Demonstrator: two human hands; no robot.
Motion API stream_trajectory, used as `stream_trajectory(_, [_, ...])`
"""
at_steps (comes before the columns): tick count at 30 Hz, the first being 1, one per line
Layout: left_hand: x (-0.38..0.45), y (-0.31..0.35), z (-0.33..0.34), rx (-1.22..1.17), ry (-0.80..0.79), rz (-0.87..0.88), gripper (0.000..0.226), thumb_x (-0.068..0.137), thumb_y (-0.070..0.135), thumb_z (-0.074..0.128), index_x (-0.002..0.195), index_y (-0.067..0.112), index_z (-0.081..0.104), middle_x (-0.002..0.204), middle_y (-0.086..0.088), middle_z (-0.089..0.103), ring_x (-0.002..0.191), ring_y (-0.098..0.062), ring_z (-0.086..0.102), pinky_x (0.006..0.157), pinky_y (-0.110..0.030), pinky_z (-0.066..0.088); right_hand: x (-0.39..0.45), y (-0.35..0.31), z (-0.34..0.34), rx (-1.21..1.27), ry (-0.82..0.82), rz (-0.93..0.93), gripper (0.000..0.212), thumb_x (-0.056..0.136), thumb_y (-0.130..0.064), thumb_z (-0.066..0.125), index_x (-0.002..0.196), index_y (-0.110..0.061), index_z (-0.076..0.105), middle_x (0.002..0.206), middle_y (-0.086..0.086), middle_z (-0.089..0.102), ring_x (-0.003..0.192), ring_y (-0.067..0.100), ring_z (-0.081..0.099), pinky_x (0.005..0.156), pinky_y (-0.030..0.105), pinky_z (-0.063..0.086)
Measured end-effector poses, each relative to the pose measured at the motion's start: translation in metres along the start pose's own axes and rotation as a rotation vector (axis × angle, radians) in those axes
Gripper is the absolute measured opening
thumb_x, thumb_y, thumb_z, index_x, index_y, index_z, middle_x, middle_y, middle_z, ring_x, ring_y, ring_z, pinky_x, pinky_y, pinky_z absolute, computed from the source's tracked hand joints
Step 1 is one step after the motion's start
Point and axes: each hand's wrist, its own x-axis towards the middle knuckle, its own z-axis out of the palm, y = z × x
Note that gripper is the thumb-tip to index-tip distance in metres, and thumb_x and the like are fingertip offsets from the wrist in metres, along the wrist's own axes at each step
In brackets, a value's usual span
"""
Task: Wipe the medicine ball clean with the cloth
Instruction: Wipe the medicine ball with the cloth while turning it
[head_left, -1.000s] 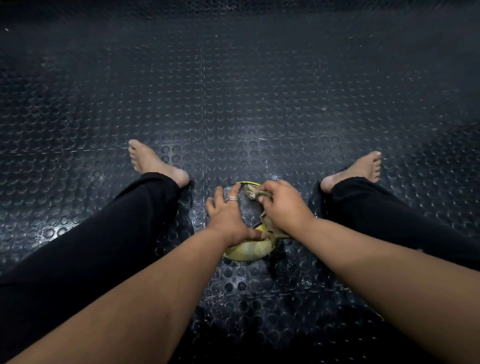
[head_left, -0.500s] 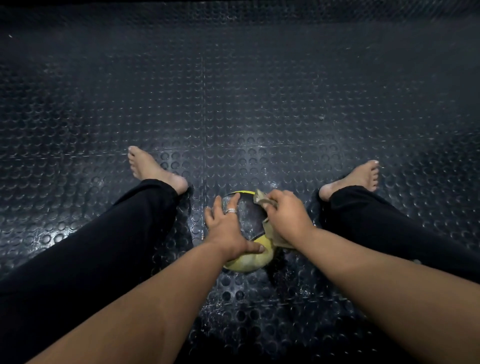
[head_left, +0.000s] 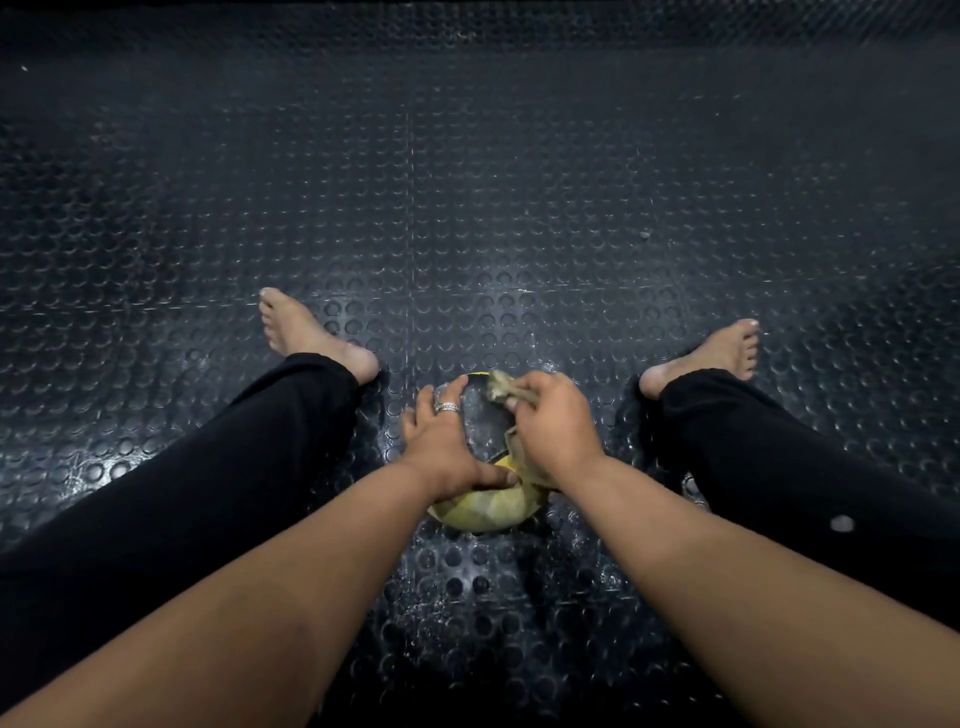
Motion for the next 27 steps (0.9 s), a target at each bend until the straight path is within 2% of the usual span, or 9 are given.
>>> stream_trajectory(2, [-0.005,-0.003,0.006,-0.005,0.019,0.006,0.131,0.057,0.039,0.092,0.153,0.041,0.002,0.161,0.0,-0.013,0.148,-0.033,-0.008,0.121,-0.047,0.011,-0.002,-0.004,-0.002,-0.021,0.035,0.077,0.018,0.089,-0.013,0.056,0.104,-0.014,0.066,0.106,0.009,0.058,0.096,0.024,0.056,0.081,0.026,0.041])
stream_trajectory(4, [-0.008,-0.011,0.006,-0.019,0.025,0.002,0.131,0.057,0.037,0.093,0.152,0.041,0.003,0.161,0.0,-0.012,0.149,-0.031,-0.007,0.122,-0.045,0.011,-0.023,-0.003,-0.001,-0.074,0.001,-0.064,0.018,0.089,-0.01,0.054,0.103,-0.009,0.066,0.103,0.01,0.054,0.096,0.026,0.054,0.084,0.031,0.044])
stream_trajectory(7, [-0.008,-0.022,-0.001,-0.072,0.038,0.01,0.129,0.058,0.031,0.093,0.152,0.041,0.006,0.162,0.0,-0.01,0.149,-0.029,-0.003,0.122,-0.044,0.013,-0.07,-0.001,0.001,-0.132,-0.135,-0.276,0.022,0.085,-0.006,0.054,0.102,-0.008,0.068,0.096,0.009,0.053,0.092,0.027,0.053,0.081,0.036,0.047])
stream_trajectory(14, [-0.009,-0.008,0.004,-0.112,0.064,-0.011,0.121,0.065,0.034,0.088,0.153,0.038,0.005,0.162,-0.003,-0.009,0.148,-0.034,-0.006,0.121,-0.048,0.012,-0.055,-0.003,0.005,-0.071,-0.015,-0.054,0.023,0.086,-0.004,0.055,0.103,-0.014,0.066,0.101,-0.001,0.049,0.096,0.02,0.054,0.086,0.028,0.045])
stream_trajectory(17, [-0.004,-0.01,0.002,-0.112,0.057,-0.04,0.121,0.066,0.037,0.087,0.153,0.039,0.004,0.162,-0.004,-0.009,0.148,-0.033,-0.005,0.121,-0.047,0.011,-0.035,-0.011,0.006,0.027,0.063,0.079,0.018,0.089,-0.009,0.056,0.102,-0.016,0.065,0.1,-0.001,0.049,0.092,0.02,0.055,0.08,0.026,0.044])
stream_trajectory(19, [-0.005,-0.012,0.003,-0.104,0.054,-0.043,0.123,0.064,0.039,0.088,0.153,0.039,0.003,0.162,-0.003,-0.01,0.148,-0.032,-0.007,0.121,-0.047,0.012,-0.021,-0.013,0.002,0.048,0.069,0.139,0.015,0.089,-0.012,0.057,0.102,-0.017,0.065,0.1,0.002,0.05,0.087,0.018,0.052,0.074,0.023,0.037])
stream_trajectory(21, [-0.006,-0.014,0.003,-0.093,0.052,-0.044,0.125,0.062,0.041,0.089,0.152,0.04,0.002,0.161,-0.002,-0.01,0.148,-0.031,-0.006,0.121,-0.046,0.012,-0.021,-0.008,-0.002,-0.045,0.02,0.04,0.017,0.089,-0.011,0.057,0.103,-0.015,0.065,0.099,0.002,0.049,0.087,0.018,0.05,0.074,0.024,0.036])
stream_trajectory(24, [-0.008,-0.014,0.005,-0.109,0.06,-0.034,0.127,0.061,0.041,0.09,0.152,0.04,0.003,0.161,-0.001,-0.01,0.148,-0.031,-0.006,0.121,-0.046,0.013,-0.042,0.006,-0.005,-0.155,-0.073,-0.211,0.021,0.085,-0.004,0.056,0.101,-0.011,0.066,0.095,0.002,0.049,0.091,0.022,0.052,0.077,0.026,0.04])
stream_trajectory(27, [-0.012,-0.013,0.009,-0.108,0.074,-0.029,0.124,0.062,0.039,0.09,0.152,0.04,0.005,0.161,-0.002,-0.011,0.148,-0.031,-0.008,0.121,-0.047,0.013,-0.057,0.018,-0.008,-0.165,-0.126,-0.301,0.029,0.08,0.001,0.057,0.103,-0.014,0.069,0.093,-0.003,0.049,0.093,0.021,0.052,0.079,0.026,0.042])
